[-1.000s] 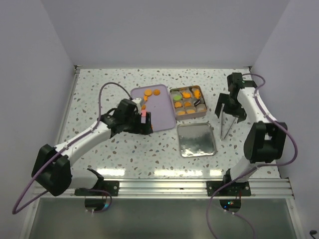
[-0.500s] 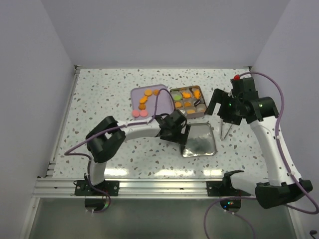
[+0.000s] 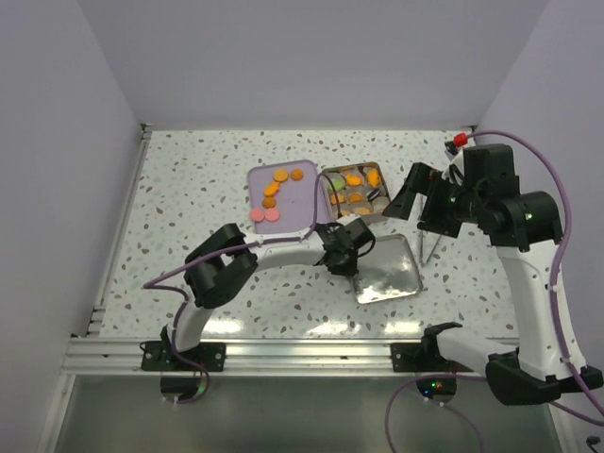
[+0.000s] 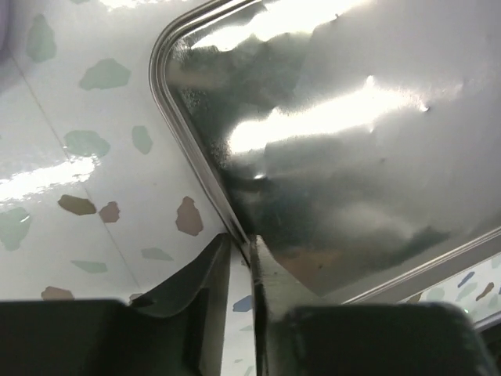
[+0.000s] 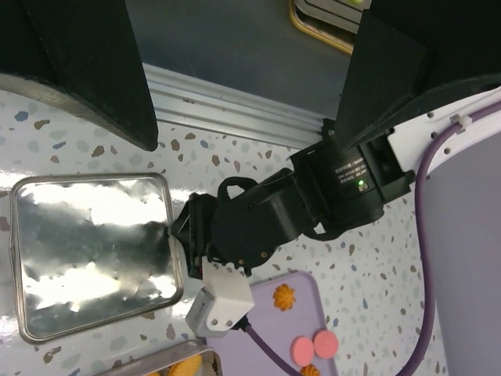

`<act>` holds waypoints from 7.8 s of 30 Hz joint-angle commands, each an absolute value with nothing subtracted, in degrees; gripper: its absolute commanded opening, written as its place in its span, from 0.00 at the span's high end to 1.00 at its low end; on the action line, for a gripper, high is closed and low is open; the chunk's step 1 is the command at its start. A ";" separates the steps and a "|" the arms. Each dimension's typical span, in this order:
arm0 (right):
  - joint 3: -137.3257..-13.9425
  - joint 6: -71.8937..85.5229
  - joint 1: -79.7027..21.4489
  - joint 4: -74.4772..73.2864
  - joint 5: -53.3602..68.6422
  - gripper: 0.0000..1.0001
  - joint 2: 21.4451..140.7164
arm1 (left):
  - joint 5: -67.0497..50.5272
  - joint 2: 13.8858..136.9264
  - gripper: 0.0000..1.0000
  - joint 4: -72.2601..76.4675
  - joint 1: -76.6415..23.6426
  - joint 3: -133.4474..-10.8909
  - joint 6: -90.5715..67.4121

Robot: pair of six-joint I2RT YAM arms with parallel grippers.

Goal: Pack the cookies

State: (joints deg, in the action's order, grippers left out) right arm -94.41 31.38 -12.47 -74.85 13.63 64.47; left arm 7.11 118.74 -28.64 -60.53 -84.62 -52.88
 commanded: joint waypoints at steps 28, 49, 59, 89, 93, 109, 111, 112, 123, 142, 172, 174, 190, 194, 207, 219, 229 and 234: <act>-115.38 37.34 -13.89 -76.19 15.46 0.01 79.62 | 3.32 84.31 1.00 -17.57 -44.93 -57.66 -41.68; -95.65 84.94 -12.83 -30.69 49.03 0.01 86.75 | 56.95 56.43 1.00 -0.45 -44.65 -55.02 -9.86; -90.00 97.90 -12.92 -20.31 52.56 0.01 91.31 | 58.62 55.72 1.00 29.34 -51.39 -51.07 14.04; -105.56 73.38 -16.43 -48.60 62.75 0.01 101.25 | 62.84 70.66 1.00 68.38 -60.91 -54.75 55.81; -99.68 81.98 -18.71 -37.65 62.32 0.02 97.49 | 63.02 72.33 1.00 69.95 -61.70 -55.20 57.21; -89.21 92.64 -20.04 -21.98 61.08 0.82 93.60 | 65.39 72.07 0.96 69.53 -63.37 -53.61 57.67; -88.86 92.81 -20.04 -21.80 60.56 0.92 93.60 | 65.74 70.93 0.91 66.55 -63.54 -53.35 56.43; -88.60 93.07 -19.95 -20.75 60.38 0.96 93.69 | 65.92 70.49 0.87 65.40 -63.54 -53.09 54.69; -91.49 90.54 -11.61 -18.36 55.99 1.00 98.26 | 66.09 60.30 0.21 20.86 -63.63 -55.01 22.79; -87.90 51.87 4.13 -19.35 53.69 1.00 105.64 | 1.86 64.24 0.00 -22.06 -40.11 -73.56 -18.78; -95.97 38.32 5.01 -14.76 57.83 0.87 124.53 | -33.31 112.31 0.01 8.09 -25.49 -81.65 -39.90; -96.76 37.18 5.10 -17.30 57.04 0.82 125.07 | -33.31 113.11 0.01 7.30 -25.49 -82.61 -39.55; -109.60 20.39 5.45 -49.30 35.87 0.43 126.56 | -32.96 114.70 0.02 8.61 -25.49 -81.12 -39.46; -109.69 19.43 5.54 -51.94 33.93 0.44 126.21 | -33.05 114.52 0.02 9.23 -25.66 -80.51 -39.64; -103.89 20.39 5.45 -49.83 32.87 0.49 124.63 | -33.49 114.52 0.02 8.70 -26.19 -79.45 -38.94; -105.99 21.62 5.01 -49.57 30.76 0.50 125.68 | -33.31 114.61 0.03 7.21 -26.19 -79.45 -37.71; -109.60 21.09 4.22 -51.59 28.92 0.40 127.97 | -33.05 115.49 0.03 6.24 -26.46 -79.45 -37.27; -111.88 20.48 4.22 -53.52 26.46 0.37 128.41 | -32.78 114.96 0.03 5.89 -26.45 -78.93 -36.83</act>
State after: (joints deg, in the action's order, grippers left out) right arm -108.20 21.39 4.29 -51.24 29.10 127.81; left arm -32.64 114.96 5.63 -26.26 -79.79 -38.33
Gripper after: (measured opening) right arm 0.619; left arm 0.974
